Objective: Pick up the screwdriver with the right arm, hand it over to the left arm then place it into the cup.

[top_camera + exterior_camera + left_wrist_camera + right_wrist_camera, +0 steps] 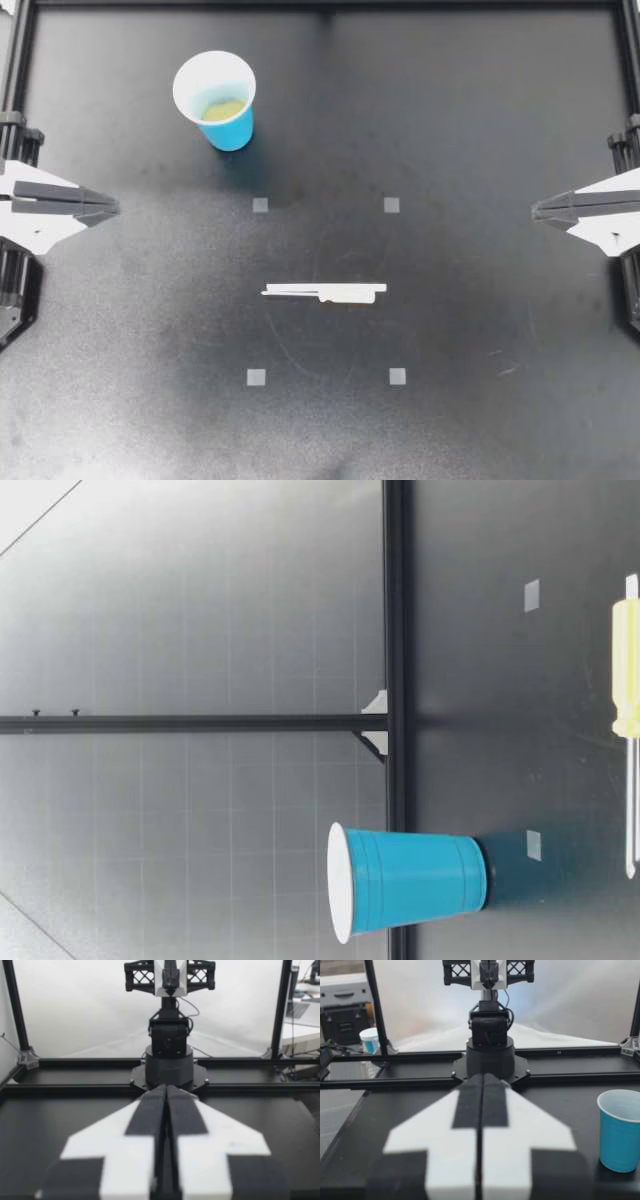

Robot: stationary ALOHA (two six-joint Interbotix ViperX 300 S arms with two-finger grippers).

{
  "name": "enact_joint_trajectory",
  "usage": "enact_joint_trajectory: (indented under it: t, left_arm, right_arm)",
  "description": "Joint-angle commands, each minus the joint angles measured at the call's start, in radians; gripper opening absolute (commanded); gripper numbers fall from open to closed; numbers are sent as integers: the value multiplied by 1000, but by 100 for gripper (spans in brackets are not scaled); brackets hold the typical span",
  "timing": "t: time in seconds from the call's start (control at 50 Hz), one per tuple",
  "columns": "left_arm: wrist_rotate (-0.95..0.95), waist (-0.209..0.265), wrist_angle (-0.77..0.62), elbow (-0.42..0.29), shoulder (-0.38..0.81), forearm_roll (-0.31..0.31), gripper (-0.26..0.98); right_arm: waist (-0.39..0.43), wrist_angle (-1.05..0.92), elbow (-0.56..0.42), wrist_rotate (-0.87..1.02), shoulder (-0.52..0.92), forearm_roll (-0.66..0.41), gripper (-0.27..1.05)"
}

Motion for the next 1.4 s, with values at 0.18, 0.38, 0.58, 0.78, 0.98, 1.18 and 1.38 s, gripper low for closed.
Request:
enact_joint_trajectory:
  t: [0.18, 0.38, 0.58, 0.78, 0.98, 1.18, 1.38]
  left_arm:
    - [11, 20, -92, 21, -6, -3, 14]
    - [11, 21, -169, 63, -6, -3, 14]
    - [11, 20, -210, 94, -5, -3, 14]
    - [9, 20, -213, 107, -5, -3, 14]
    - [11, 20, -213, 124, -3, -3, 14]
    - [11, 20, -212, 141, -5, -3, 14]
    - [11, 20, -209, 150, -6, -3, 14]
  right_arm:
    - [-11, -69, -8, 2, 17, 0, 12]
    - [-11, -84, -77, 5, 153, 14, 12]
    - [-11, 28, -202, 6, 383, 26, 13]
    - [-11, 279, -376, 6, 603, 26, 15]
    - [-12, 523, -540, 5, 795, 26, 34]
    - [-11, 634, -647, 3, 960, 26, 61]
    - [-11, 739, -727, 2, 1074, 25, 64]
